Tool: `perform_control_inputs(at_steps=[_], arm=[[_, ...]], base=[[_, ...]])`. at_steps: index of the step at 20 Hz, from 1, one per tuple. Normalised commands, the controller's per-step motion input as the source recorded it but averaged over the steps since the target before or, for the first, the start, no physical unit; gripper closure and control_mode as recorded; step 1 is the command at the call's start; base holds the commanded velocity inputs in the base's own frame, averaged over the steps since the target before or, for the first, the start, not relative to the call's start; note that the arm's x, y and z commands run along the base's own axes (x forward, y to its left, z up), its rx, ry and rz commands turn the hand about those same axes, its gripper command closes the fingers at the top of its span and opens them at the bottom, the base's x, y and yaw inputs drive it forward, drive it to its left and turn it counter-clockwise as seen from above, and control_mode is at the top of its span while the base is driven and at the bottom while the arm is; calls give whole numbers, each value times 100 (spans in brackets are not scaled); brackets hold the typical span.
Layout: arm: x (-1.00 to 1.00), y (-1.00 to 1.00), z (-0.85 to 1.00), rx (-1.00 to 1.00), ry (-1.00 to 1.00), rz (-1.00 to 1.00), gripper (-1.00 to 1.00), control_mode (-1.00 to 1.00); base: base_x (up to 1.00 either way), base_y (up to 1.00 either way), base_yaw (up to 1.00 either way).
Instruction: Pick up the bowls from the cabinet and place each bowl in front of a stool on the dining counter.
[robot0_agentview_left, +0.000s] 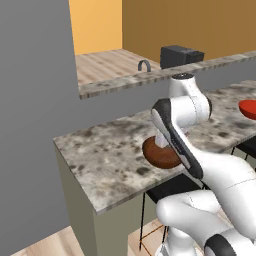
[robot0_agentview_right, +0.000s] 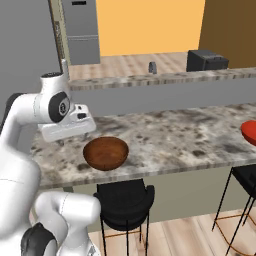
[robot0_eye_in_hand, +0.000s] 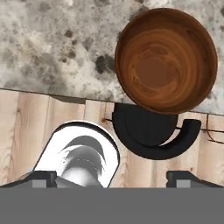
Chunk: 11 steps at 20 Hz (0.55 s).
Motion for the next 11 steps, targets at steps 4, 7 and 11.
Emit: perform_control_inputs(at_steps=[4,7,11], arm=[[-100,-36,92,38,0,-30,-100,-100],[-100,-17,81,31,-10,-25,-100,-100],[-100,-15,50,12,-19,-23,-100,-100]], base=[[0,0,0],[0,0,0],[0,0,0]])
